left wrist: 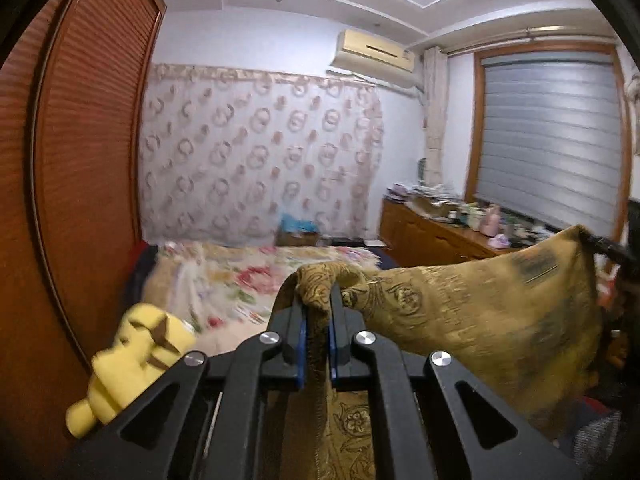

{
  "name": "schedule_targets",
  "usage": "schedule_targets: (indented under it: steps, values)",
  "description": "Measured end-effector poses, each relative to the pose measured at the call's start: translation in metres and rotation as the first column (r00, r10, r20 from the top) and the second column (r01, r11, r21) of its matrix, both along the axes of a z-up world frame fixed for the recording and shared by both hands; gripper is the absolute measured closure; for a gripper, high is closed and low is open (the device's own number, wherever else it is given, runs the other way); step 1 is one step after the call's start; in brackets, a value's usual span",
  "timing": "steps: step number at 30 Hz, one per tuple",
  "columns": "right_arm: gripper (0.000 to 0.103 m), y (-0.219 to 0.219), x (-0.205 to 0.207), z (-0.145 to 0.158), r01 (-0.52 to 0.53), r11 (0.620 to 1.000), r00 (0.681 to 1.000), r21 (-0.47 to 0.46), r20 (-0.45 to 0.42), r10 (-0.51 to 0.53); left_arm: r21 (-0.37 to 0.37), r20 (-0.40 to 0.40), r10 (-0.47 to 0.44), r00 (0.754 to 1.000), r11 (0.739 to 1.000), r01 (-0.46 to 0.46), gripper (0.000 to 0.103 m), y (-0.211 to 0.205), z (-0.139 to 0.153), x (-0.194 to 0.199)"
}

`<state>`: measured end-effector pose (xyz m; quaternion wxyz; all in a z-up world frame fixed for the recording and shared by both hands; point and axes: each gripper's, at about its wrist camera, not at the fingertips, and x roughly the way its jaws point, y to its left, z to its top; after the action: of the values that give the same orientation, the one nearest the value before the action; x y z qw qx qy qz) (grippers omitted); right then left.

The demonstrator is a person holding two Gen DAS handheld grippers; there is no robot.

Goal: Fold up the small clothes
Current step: 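Lift the shirt up with both grippers holding its edges, then lay the brown shirt flat on the bed and open both grippers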

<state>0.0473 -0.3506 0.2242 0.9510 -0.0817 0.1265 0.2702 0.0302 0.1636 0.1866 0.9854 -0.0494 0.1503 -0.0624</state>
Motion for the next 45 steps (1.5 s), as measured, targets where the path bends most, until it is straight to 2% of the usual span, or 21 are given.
schedule_targets:
  steps: [3,4,5,6,7,8,10,11,12,15,17,20,24,27,29,32,35,45]
  values:
    - [0.1,0.015,0.052,0.015,0.076,0.996,0.997,-0.044,0.017,-0.075,0.012,0.006,0.032,0.999,0.999,-0.032,0.091,0.006,-0.006,0.059]
    - [0.099,0.016,0.068,0.015,0.097,0.994,0.995,-0.048,0.012,-0.097,0.043,-0.039,0.056,0.998,0.998,-0.054,0.083,0.004,-0.017,0.086]
    - [0.098,0.02,0.094,0.011,0.135,0.989,0.991,-0.055,0.004,-0.135,0.061,-0.094,0.077,0.993,0.996,-0.071,0.08,0.005,-0.029,0.107]
    - [0.094,0.028,0.122,0.001,0.18,0.979,0.983,-0.092,-0.01,-0.182,0.077,-0.169,0.085,0.982,0.994,-0.073,0.08,0.007,-0.049,0.131]
    - [0.084,0.038,0.151,-0.015,0.208,0.967,0.976,-0.15,-0.04,-0.216,0.078,-0.216,0.08,0.973,0.995,-0.065,0.078,0.008,-0.065,0.142]
    - [0.081,0.042,0.175,-0.031,0.234,0.95,0.965,-0.204,-0.072,-0.254,0.076,-0.264,0.075,0.962,0.996,-0.057,0.076,0.01,-0.083,0.15]
    - [0.077,0.048,0.215,-0.077,0.308,0.903,0.923,-0.299,-0.135,-0.36,0.093,-0.288,0.082,0.954,0.994,-0.057,0.073,0.01,-0.111,0.148]
    - [0.077,0.048,0.226,-0.101,0.313,0.894,0.907,-0.321,-0.178,-0.382,0.1,-0.301,0.08,0.95,0.994,-0.052,0.065,0.009,-0.122,0.144]
    - [0.076,0.046,0.229,-0.113,0.304,0.899,0.902,-0.315,-0.208,-0.378,0.1,-0.323,0.074,0.943,0.994,-0.044,0.062,0.008,-0.133,0.141]
    - [0.076,0.035,0.225,-0.159,0.254,0.919,0.89,-0.3,-0.299,-0.344,0.085,-0.367,0.045,0.929,0.996,-0.015,0.054,0.003,-0.159,0.123]
    - [0.076,0.03,0.216,-0.174,0.23,0.932,0.886,-0.282,-0.335,-0.32,0.069,-0.382,0.018,0.924,0.998,0.009,0.048,-0.006,-0.17,0.11]
    - [0.073,0.014,0.189,-0.192,0.194,0.951,0.88,-0.24,-0.386,-0.277,0.083,-0.399,0.003,0.917,0.996,0.033,0.048,-0.025,-0.18,0.096]
    - [0.07,0.0,0.153,-0.213,0.179,0.955,0.869,-0.236,-0.418,-0.266,0.092,-0.443,-0.018,0.896,0.994,0.065,0.048,-0.042,-0.201,0.081]
    - [0.062,-0.009,0.137,-0.227,0.176,0.957,0.857,-0.231,-0.443,-0.265,0.104,-0.451,-0.007,0.892,0.993,0.061,0.048,-0.047,-0.212,0.065]
    - [0.059,-0.015,0.124,-0.235,0.182,0.955,0.852,-0.236,-0.446,-0.273,0.094,-0.47,-0.022,0.882,0.993,0.075,0.048,-0.049,-0.222,0.058]
    - [0.058,-0.027,0.11,-0.251,0.182,0.962,0.829,-0.205,-0.494,-0.262,0.112,-0.509,-0.014,0.861,0.99,0.082,0.048,-0.048,-0.24,0.056]
    - [0.058,-0.029,0.106,-0.259,0.19,0.957,0.82,-0.221,-0.5,-0.278,0.115,-0.535,-0.007,0.845,0.99,0.081,0.048,-0.05,-0.252,0.057]
    - [0.058,-0.012,0.105,-0.263,0.167,0.965,0.831,-0.203,-0.498,-0.248,0.143,-0.53,0.017,0.848,0.987,0.069,0.044,-0.056,-0.257,0.053]
